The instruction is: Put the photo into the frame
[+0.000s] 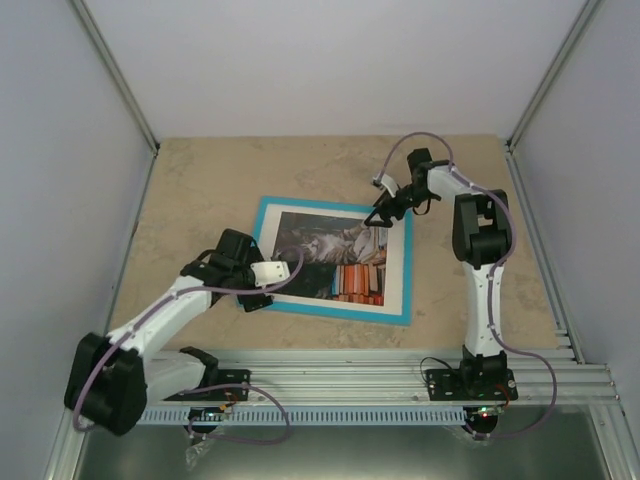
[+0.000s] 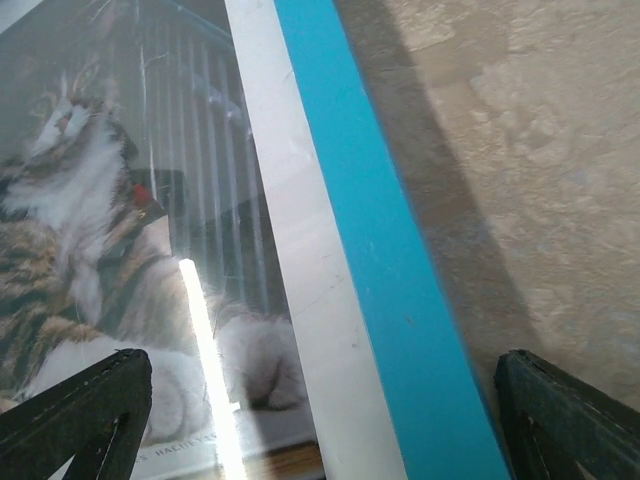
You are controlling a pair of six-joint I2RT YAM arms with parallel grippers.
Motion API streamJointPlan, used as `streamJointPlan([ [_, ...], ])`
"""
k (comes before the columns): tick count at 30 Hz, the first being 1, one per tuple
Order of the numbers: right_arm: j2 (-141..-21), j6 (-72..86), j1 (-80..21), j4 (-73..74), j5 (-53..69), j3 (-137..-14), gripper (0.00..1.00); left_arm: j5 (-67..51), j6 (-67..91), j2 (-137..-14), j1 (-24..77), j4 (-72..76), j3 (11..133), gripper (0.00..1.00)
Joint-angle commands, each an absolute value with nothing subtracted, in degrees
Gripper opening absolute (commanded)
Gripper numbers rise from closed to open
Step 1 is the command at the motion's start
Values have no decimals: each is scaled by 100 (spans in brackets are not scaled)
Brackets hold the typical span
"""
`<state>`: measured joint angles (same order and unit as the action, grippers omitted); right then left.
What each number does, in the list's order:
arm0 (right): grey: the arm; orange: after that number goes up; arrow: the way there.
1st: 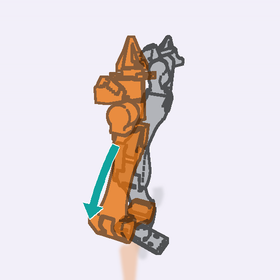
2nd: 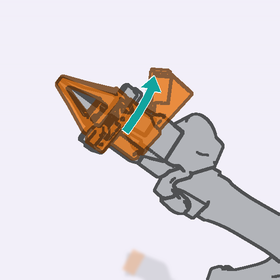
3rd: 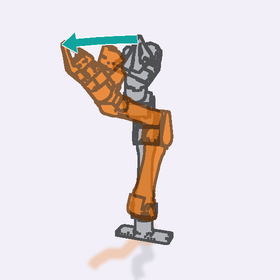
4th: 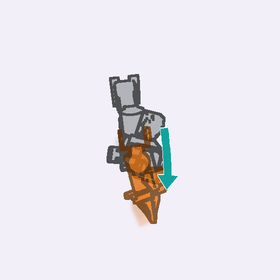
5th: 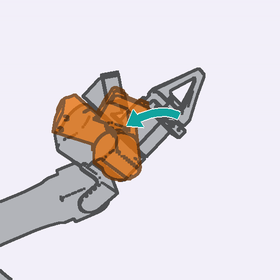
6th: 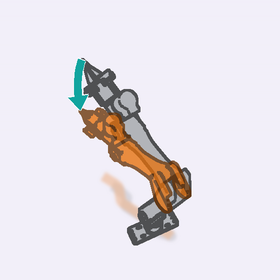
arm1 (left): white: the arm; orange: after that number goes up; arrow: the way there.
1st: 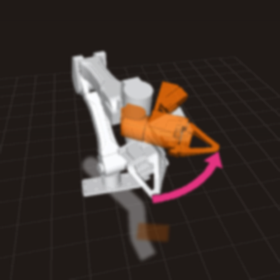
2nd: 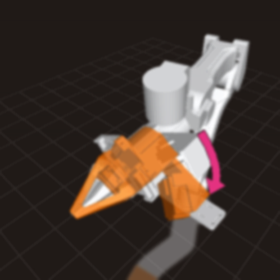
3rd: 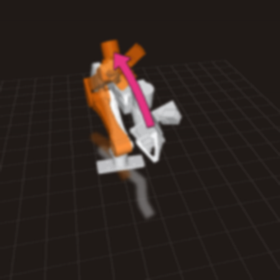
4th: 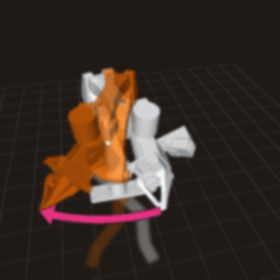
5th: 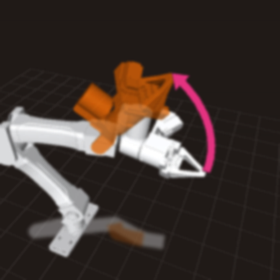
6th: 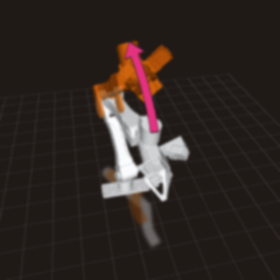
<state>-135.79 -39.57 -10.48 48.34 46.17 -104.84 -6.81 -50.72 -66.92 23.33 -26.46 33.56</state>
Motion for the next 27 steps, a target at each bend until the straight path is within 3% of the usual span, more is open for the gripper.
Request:
streamJointPlan([
  [1, -13670, -3867, -1090, 5216, 4441, -10232, 94, -1738, -5836, -5895, 2428, -3899, 3543, 99],
  [8, -13902, -3845, -1099, 5506, 4473, -10699, 93, -611, -5672, -6605, 2685, -3057, 3060, 99],
  [16, -13536, -4291, -1099, 5835, 4374, -10003, 87, 890, -4837, -7228, 2679, -879, 3033, 99],
  [27, -12188, -5113, -1313, 6125, 4376, -7521, 87, 687, -3576, -9812, 1674, -635, 5285, 99],
])
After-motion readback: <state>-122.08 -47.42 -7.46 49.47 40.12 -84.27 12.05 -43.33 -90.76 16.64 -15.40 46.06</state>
